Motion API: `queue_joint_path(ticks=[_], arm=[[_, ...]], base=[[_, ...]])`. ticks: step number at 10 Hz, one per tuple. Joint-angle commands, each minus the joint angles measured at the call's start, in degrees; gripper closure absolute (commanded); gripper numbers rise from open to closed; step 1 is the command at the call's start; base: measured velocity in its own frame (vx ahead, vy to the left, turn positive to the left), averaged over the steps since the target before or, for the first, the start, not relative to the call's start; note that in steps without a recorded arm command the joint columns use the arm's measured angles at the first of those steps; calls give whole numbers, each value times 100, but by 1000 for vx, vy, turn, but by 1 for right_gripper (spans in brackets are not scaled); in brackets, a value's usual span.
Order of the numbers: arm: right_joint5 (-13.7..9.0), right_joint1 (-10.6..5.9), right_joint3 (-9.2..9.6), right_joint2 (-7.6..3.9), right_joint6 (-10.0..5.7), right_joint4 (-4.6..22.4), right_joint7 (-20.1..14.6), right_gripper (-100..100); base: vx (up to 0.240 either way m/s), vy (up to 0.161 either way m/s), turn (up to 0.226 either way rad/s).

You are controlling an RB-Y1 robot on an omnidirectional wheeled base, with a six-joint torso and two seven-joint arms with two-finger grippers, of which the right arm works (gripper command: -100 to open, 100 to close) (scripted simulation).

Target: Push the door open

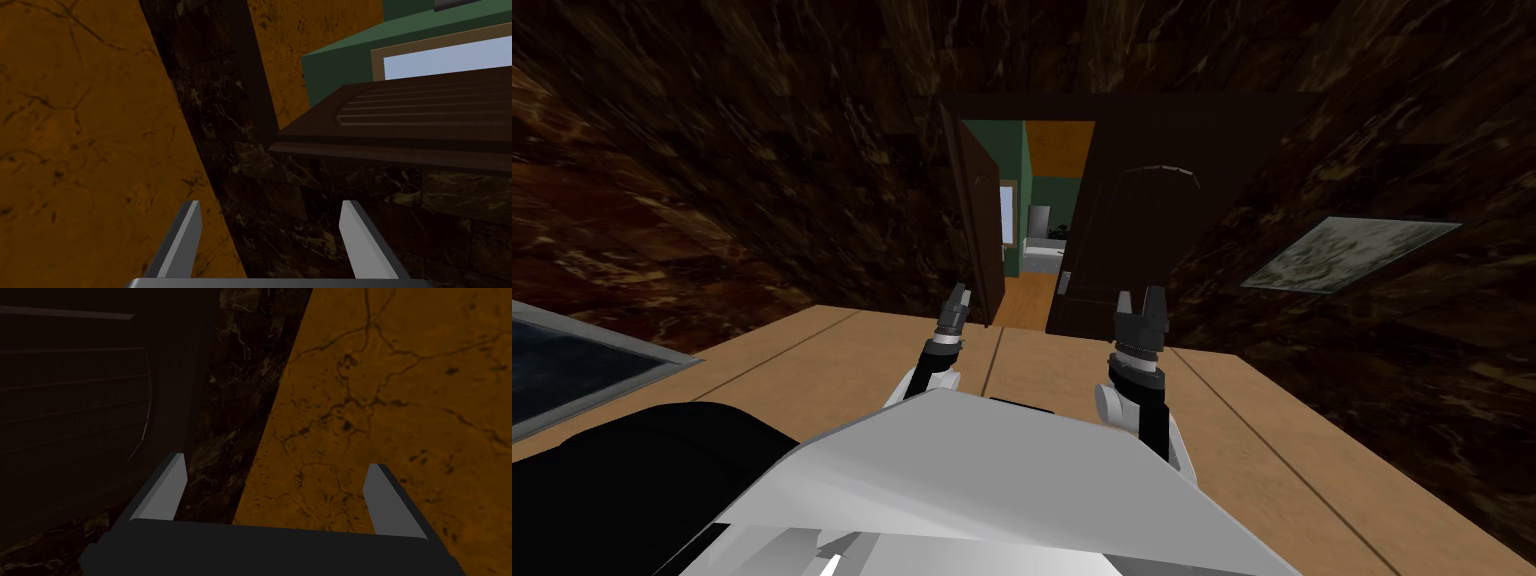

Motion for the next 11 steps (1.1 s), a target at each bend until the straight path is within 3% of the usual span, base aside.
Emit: queue_joint_path(ticks=[1, 2, 3, 5, 6, 9, 10, 11], arm=[[-11, -56, -11, -71, -38, 270, -86, -100], [-16, -156, -31, -118, -31, 467, -139, -100], [-16, -156, -31, -118, -31, 479, -139, -100], [-26, -373, -75, -219, -16, 858, -254, -100], [-26, -373, -75, -219, -16, 933, -254, -100], [-39, -621, -124, -332, 1, 1383, -386, -100], [-39, -621, -124, -332, 1, 1452, -386, -100], [-45, -747, -149, -389, 9, 1643, -453, -100]], base=[[90, -7, 23], [100, 2, 28], [61, 10, 12], [56, 9, 28], [53, 3, 8], [51, 0, 19], [45, 0, 12], [59, -5, 23]])
